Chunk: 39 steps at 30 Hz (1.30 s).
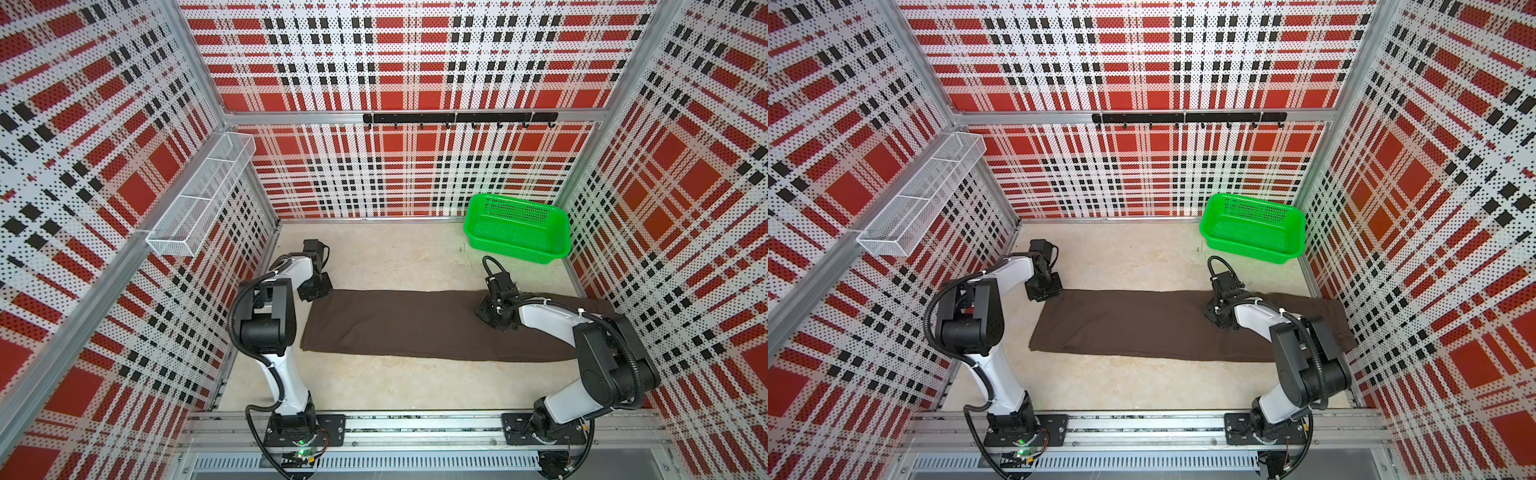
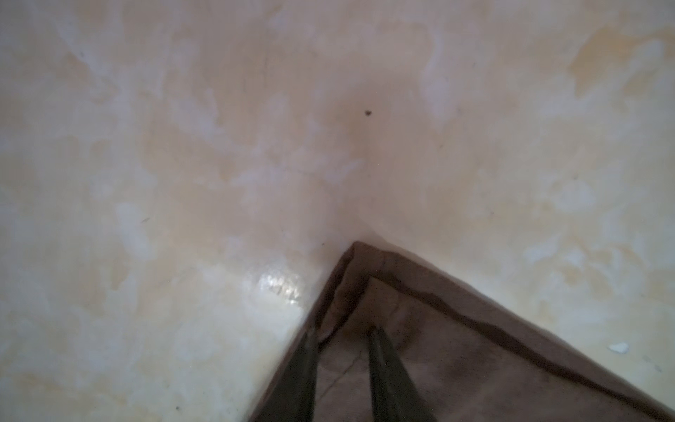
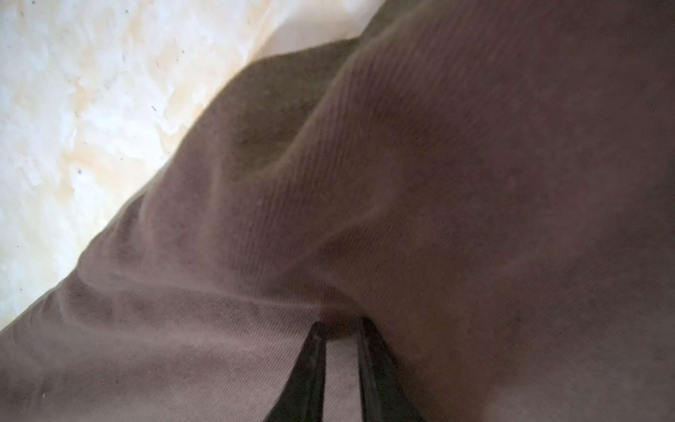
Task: Fold and stack the trousers
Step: Smooth out the trousers at the center of the table.
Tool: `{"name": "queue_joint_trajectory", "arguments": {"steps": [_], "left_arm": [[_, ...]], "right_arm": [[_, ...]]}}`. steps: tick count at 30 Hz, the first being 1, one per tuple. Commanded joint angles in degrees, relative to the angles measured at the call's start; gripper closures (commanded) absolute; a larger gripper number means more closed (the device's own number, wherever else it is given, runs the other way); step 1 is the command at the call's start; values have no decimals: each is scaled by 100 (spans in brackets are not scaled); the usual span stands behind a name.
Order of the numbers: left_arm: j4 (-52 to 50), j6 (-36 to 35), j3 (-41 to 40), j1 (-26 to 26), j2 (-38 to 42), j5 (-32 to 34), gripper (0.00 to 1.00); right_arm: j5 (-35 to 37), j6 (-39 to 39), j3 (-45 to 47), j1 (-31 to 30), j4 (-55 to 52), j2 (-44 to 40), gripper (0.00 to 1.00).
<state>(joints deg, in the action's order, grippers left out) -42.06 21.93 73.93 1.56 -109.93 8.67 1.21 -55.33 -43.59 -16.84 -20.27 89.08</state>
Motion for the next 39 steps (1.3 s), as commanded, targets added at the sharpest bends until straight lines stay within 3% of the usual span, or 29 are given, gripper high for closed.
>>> {"name": "queue_joint_trajectory", "arguments": {"steps": [1,4,10,16,23,27,28,31,34,39], "left_arm": [[-74,-49,-54,19,-105,61,78],[-77,-49,-29,45,-43,70,89],[-241,-1,130,72,243,351,100],[-689,13,638,72,342,1173,100],[-777,-49,1171,-149,-142,1228,99],[-853,-36,1249,-235,-357,1279,77],[-880,-8,1225,-243,-317,1348,65],[-960,28,1082,-215,-14,1476,44],[-1041,39,833,-158,418,1390,36],[-928,291,-147,-117,1164,808,34]], "right_arm": [[169,-24,215,69,-583,233,79],[178,-20,220,74,-583,227,79],[164,-26,238,69,-574,216,79],[186,-25,246,68,-574,204,79],[156,-28,246,69,-556,233,80],[152,-26,212,72,-559,191,79],[151,-13,196,69,-580,178,79],[148,9,159,75,-594,146,79],[117,27,109,75,-607,159,79],[72,40,79,33,-603,79,77]]}}
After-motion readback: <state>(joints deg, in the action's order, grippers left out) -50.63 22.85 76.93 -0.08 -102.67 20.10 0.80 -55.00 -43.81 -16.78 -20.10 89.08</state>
